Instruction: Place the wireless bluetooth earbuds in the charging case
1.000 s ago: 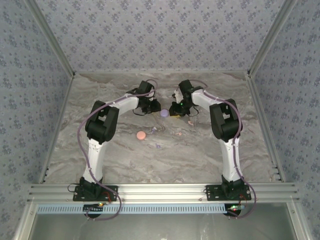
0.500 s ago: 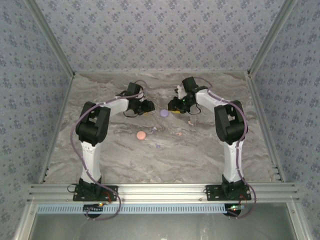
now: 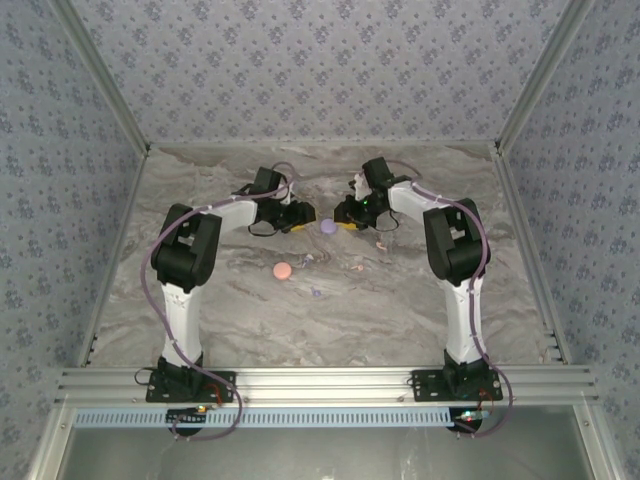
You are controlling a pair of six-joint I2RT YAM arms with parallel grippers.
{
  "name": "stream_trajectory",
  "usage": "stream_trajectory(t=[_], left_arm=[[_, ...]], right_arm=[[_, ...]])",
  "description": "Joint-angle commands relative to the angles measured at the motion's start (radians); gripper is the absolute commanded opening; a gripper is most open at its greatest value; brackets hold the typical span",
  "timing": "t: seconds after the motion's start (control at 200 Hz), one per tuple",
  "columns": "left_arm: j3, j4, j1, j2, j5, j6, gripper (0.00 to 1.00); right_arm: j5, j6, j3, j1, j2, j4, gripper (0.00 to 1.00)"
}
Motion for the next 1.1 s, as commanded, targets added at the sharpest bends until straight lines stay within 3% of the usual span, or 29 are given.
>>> stream_trajectory(t=[0.0,1.094], left_arm=[[0.026,-0.003,-0.010,0.024,0.041,0.007,0.50],[0.117,-0.042,-0.053,0.131,0.139,-0.020,0.43]], right_arm=[[-0.024,0.020,0.010,0.006,0.019,-0.002,0.32],[-0.005,0.022,-0.002,0.003,0.060,-0.001,0.25]])
